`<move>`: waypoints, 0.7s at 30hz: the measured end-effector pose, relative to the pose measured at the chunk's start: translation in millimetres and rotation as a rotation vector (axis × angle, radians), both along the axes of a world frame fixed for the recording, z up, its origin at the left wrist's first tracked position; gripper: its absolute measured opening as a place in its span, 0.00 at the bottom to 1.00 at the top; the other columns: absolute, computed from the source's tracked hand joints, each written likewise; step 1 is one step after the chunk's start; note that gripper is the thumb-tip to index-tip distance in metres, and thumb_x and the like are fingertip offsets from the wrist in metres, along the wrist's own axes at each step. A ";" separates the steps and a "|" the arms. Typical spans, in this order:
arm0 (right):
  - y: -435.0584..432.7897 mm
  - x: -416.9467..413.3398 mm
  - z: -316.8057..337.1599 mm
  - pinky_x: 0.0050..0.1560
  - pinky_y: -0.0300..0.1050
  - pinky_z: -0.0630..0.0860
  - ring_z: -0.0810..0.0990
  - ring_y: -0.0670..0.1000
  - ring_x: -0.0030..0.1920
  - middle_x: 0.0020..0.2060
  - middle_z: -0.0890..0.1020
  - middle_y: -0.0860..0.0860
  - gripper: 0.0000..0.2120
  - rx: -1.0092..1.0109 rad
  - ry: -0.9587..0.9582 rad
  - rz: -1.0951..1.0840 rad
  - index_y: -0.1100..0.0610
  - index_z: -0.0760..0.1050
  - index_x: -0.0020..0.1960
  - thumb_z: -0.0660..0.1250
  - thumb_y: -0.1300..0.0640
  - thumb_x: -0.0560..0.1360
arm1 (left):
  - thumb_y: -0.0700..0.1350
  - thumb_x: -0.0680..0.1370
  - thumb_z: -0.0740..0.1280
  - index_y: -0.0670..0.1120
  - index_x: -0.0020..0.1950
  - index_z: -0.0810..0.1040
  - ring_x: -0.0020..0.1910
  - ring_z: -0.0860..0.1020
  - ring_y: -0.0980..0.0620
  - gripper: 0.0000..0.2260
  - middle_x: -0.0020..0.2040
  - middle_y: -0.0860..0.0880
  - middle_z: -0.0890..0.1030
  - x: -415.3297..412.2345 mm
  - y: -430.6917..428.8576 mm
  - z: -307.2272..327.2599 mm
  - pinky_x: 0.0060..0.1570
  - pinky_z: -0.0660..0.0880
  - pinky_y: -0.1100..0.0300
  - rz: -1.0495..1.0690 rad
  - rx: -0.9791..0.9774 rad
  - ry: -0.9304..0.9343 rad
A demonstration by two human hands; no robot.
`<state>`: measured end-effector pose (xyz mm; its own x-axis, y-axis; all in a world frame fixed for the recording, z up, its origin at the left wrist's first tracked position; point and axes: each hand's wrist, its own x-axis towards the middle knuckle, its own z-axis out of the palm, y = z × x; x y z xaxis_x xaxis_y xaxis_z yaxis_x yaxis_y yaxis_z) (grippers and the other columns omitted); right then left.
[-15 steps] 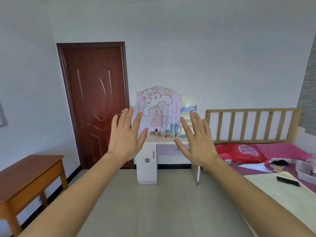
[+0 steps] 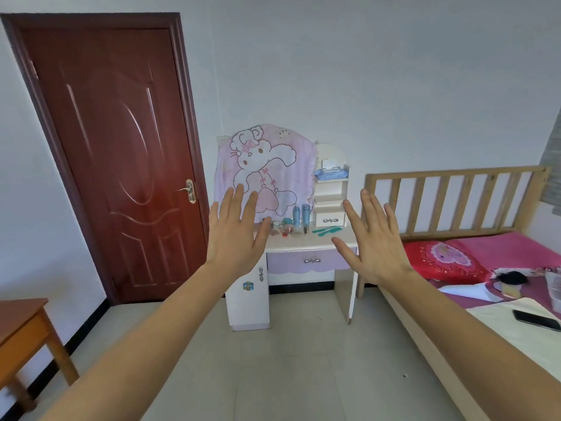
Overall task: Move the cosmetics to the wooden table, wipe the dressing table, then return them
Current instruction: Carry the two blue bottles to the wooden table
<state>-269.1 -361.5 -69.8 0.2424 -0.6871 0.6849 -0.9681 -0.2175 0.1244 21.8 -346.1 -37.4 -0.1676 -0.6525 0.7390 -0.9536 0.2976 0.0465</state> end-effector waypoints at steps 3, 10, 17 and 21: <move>-72.7 -17.6 -26.1 0.77 0.62 0.48 0.47 0.59 0.80 0.79 0.49 0.61 0.35 0.018 -0.032 0.001 0.53 0.49 0.81 0.49 0.36 0.80 | 0.57 0.82 0.54 0.43 0.76 0.66 0.77 0.58 0.40 0.27 0.77 0.40 0.62 -17.4 -78.5 -27.0 0.73 0.57 0.38 -0.022 0.029 -0.016; -287.4 -53.4 -58.7 0.76 0.63 0.52 0.48 0.61 0.79 0.79 0.48 0.61 0.36 0.168 -0.019 -0.016 0.55 0.50 0.81 0.48 0.36 0.80 | 0.59 0.83 0.50 0.46 0.80 0.57 0.79 0.49 0.44 0.28 0.80 0.42 0.54 -46.5 -287.3 -50.0 0.75 0.51 0.41 0.063 0.205 -0.061; -481.6 -34.4 -30.2 0.77 0.61 0.52 0.51 0.61 0.79 0.79 0.50 0.61 0.34 0.228 -0.163 0.056 0.56 0.52 0.80 0.51 0.38 0.82 | 0.57 0.83 0.53 0.43 0.76 0.65 0.77 0.59 0.40 0.26 0.77 0.40 0.62 -22.5 -440.9 -34.6 0.71 0.60 0.37 0.104 0.159 -0.066; -578.3 -10.1 -54.6 0.78 0.58 0.47 0.45 0.58 0.80 0.80 0.46 0.58 0.35 0.285 -0.120 0.110 0.53 0.48 0.81 0.47 0.35 0.80 | 0.59 0.81 0.51 0.43 0.76 0.66 0.77 0.59 0.39 0.29 0.77 0.40 0.63 -0.2 -532.6 -55.7 0.71 0.61 0.37 0.112 0.211 -0.061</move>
<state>-279.1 -939.8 -124.4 0.2549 -0.8293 0.4972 -0.9409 -0.3313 -0.0701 21.6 -878.6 -93.2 -0.1254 -0.8083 0.5753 -0.9830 0.1795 0.0379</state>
